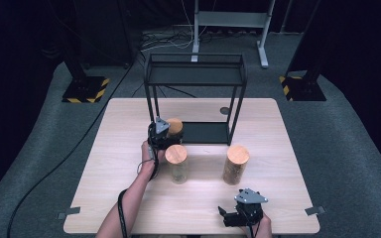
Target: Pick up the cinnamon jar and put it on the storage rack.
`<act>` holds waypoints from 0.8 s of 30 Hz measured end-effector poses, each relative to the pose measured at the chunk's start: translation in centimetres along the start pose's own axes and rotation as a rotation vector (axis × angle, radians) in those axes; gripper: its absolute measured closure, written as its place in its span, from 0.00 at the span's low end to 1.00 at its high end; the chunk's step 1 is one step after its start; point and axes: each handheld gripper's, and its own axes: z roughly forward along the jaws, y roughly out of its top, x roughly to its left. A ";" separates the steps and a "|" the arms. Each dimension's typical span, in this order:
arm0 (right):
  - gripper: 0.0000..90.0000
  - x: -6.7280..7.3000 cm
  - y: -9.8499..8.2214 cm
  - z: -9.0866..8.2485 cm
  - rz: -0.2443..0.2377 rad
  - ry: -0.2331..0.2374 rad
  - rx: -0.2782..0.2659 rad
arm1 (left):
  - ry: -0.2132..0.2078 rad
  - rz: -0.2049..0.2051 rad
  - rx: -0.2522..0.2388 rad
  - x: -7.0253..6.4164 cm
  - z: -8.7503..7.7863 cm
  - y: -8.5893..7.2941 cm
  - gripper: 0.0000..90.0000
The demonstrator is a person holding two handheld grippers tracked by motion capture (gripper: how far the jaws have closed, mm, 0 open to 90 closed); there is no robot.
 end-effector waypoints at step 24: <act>0.01 0.1 0.0 0.0 -0.004 -0.006 -0.001 | 0.059 -0.028 0.010 -0.7 1.5 0.1 0.28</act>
